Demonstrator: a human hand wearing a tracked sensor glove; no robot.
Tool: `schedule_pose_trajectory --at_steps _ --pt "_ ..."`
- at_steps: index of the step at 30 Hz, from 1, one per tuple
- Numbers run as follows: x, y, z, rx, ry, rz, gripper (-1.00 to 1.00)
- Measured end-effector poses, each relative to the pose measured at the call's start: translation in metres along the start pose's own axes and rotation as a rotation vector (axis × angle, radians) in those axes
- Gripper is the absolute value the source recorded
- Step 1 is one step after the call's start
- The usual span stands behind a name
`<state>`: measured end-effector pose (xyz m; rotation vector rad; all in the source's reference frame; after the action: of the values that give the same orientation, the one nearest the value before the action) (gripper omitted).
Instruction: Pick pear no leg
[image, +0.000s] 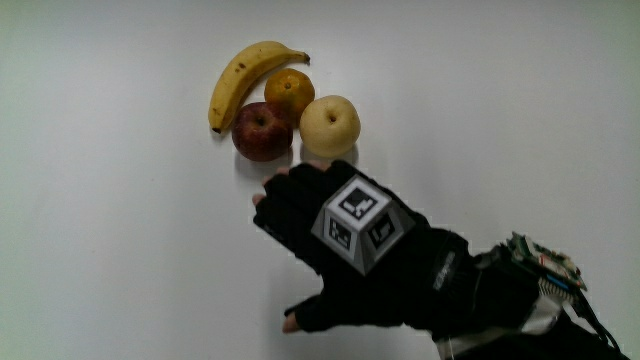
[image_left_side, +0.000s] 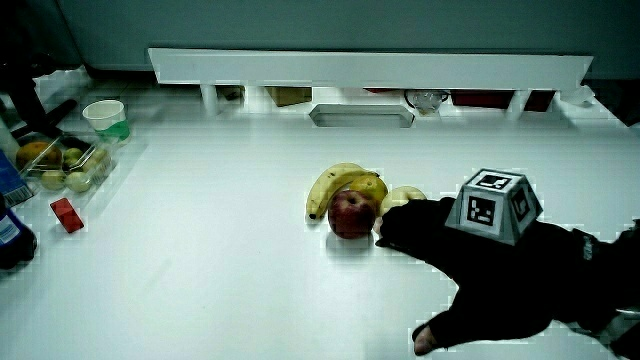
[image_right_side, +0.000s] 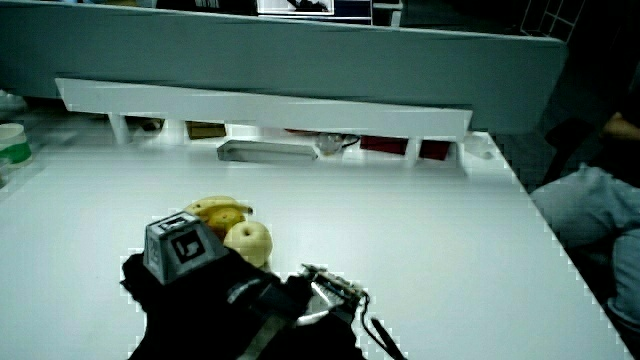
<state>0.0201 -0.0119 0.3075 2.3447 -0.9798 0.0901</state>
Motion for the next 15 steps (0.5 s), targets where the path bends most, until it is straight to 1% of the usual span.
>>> schedule_pose_trajectory --at_steps 1,2,3,4,5,6,7,8,9,12,13,14,15 --pt "0.004 0.004 0.001 0.018 0.005 -0.014 0.0" --pt "0.007 0.007 0.005 0.006 0.026 0.005 0.0" --pt "0.011 0.009 0.009 0.029 0.016 -0.015 0.0" --pt "0.016 0.012 0.012 0.014 0.042 -0.023 0.0" --pt "0.018 0.013 0.017 0.049 0.021 -0.026 0.0" --pt "0.024 0.017 0.018 0.056 0.021 -0.046 0.0" --pt "0.029 0.02 0.019 0.031 0.057 -0.058 0.0" --pt "0.037 0.027 0.014 -0.001 0.083 -0.079 0.0" --pt "0.043 0.029 0.014 -0.015 0.124 -0.087 0.0" --pt "0.063 0.04 0.005 -0.033 0.143 -0.143 0.0" --pt "0.069 0.044 0.001 -0.044 0.163 -0.152 0.0" --pt "0.074 0.046 0.0 -0.046 0.177 -0.163 0.0" --pt "0.079 0.048 -0.002 -0.04 0.176 -0.177 0.0"
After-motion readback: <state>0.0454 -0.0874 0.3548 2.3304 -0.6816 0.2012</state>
